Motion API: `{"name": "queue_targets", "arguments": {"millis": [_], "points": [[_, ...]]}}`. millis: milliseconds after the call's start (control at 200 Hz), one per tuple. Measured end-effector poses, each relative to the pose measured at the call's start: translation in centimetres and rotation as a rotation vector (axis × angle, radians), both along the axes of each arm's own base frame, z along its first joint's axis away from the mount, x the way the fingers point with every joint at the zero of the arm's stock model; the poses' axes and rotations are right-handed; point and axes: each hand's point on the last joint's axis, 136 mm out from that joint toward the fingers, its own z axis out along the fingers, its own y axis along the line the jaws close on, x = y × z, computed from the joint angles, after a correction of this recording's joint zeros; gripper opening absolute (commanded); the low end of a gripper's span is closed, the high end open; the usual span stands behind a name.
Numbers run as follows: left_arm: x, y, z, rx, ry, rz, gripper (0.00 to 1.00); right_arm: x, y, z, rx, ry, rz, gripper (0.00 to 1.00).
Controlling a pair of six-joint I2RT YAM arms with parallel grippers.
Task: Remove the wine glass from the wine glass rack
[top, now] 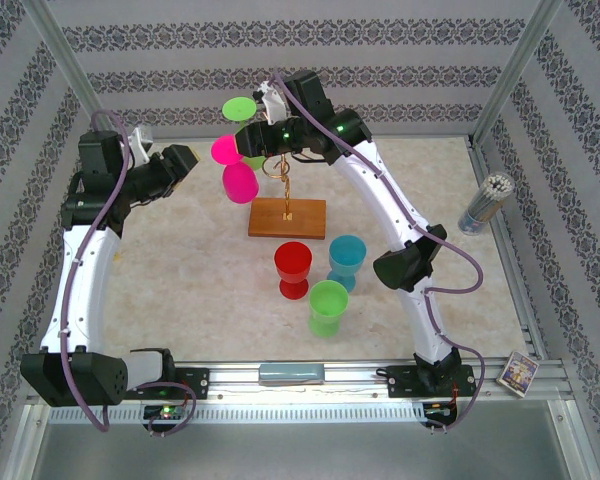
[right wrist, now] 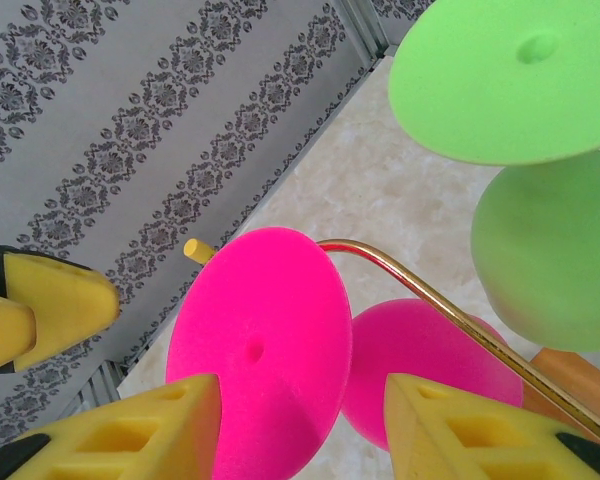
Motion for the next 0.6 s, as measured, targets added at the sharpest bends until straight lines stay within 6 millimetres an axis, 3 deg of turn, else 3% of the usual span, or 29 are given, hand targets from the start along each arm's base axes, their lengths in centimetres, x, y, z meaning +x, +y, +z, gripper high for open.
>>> {"name": "queue_targets", "arguments": {"millis": [600], "points": [[-0.04, 0.05, -0.16, -0.010, -0.001, -0.004, 0.57, -0.26, 0.21, -0.03, 0.006, 0.007, 0.017, 0.48]]}}
